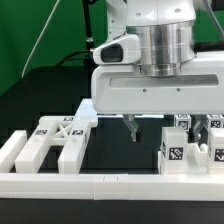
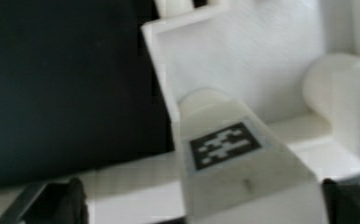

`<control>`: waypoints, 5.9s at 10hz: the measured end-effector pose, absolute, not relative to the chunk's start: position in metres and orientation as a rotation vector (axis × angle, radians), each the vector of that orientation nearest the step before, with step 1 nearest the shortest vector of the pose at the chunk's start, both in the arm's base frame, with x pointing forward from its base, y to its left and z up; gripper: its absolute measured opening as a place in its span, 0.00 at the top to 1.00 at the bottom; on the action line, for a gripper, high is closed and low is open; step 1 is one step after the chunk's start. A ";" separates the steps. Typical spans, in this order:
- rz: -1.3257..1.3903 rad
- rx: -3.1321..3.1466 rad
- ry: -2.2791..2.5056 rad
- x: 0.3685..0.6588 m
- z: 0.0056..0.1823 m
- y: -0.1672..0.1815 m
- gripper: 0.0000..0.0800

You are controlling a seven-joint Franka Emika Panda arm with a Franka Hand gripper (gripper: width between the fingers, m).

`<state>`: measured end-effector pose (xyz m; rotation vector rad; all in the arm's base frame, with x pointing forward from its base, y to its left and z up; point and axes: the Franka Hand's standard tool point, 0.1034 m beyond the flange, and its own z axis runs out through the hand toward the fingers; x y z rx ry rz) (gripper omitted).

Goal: Assemble chair

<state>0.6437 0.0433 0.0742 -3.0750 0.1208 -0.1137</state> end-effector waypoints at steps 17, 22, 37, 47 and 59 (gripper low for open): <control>0.038 -2.073 2.148 0.644 0.073 0.050 0.64; -0.029 -2.569 1.551 0.645 0.074 0.057 0.20; -0.095 -2.705 1.375 0.648 0.071 0.047 0.64; 0.066 -1.862 2.348 0.641 0.069 0.047 0.54; 0.031 -1.906 2.242 0.653 0.114 0.048 0.19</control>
Offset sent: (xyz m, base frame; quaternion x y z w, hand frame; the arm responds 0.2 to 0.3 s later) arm 0.0000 0.0000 0.0000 0.0000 0.0000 0.1296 0.9916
